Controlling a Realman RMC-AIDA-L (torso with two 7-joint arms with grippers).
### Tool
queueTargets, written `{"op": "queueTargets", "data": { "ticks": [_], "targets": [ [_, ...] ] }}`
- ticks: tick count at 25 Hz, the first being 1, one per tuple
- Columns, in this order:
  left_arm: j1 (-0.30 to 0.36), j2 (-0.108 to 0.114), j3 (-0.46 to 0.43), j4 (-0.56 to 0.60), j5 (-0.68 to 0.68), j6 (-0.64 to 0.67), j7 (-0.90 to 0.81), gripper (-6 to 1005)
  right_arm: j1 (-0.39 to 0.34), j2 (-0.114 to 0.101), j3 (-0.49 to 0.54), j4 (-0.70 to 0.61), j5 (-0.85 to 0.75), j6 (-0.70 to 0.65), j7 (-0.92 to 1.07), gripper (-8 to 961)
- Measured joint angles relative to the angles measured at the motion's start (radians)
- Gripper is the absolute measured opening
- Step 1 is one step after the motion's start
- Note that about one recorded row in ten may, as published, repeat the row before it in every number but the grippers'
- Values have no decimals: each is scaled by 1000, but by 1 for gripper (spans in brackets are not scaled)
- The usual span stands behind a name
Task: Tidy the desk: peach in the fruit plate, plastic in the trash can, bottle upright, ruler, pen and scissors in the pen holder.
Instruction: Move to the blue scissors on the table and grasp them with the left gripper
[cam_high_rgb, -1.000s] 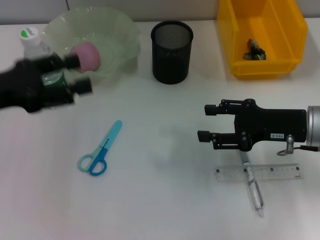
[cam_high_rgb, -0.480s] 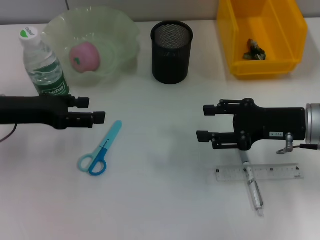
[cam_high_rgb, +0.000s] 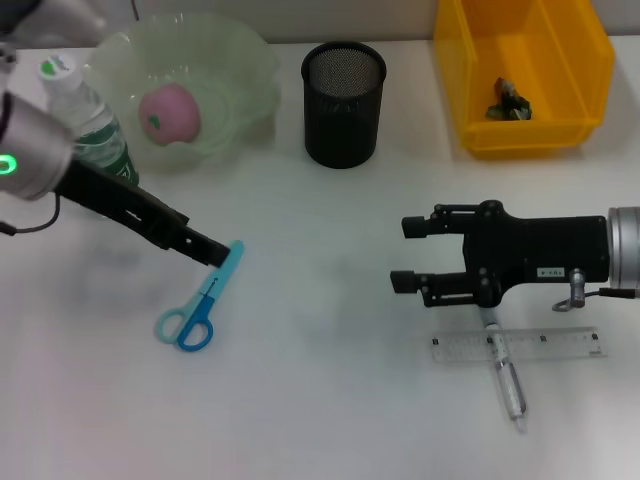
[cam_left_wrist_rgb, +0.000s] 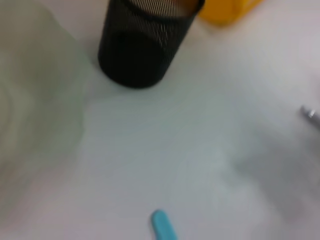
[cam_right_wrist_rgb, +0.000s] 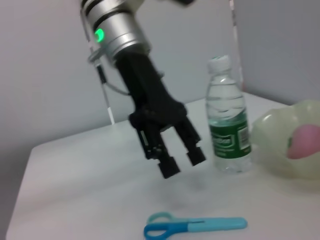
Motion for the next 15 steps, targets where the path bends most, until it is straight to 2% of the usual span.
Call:
{"op": "queueTargets", "data": {
  "ticks": [1,2,5,6,10,13,15],
  "targets": [
    [0,0,0,0,0,0,0,798,0,0,0,0,0,0,0,726],
    [-38,-2,63,7,54,8,-60,798,0,2,-16,-13,0,-1,0,726],
    [-79,-5,107,7,119,3,-132,798,3,3,-21,-24,-1,-1,0,726],
    [-114,-8,130,-4,165,-4,-193,798,3,4,-21,-32,-1,-1,-3,727],
    [-146,-8,159,-29,185,-5,-246,798,4,4,-21,-39,-1,-1,-7,726],
    [-207,-14,251,-111,192,-18,-343,797,7,4,-22,-42,-1,1,-8,726],
    [-214,-15,262,-126,192,-23,-355,797,7,4,-23,-42,-1,0,-9,725]
  ]
}}
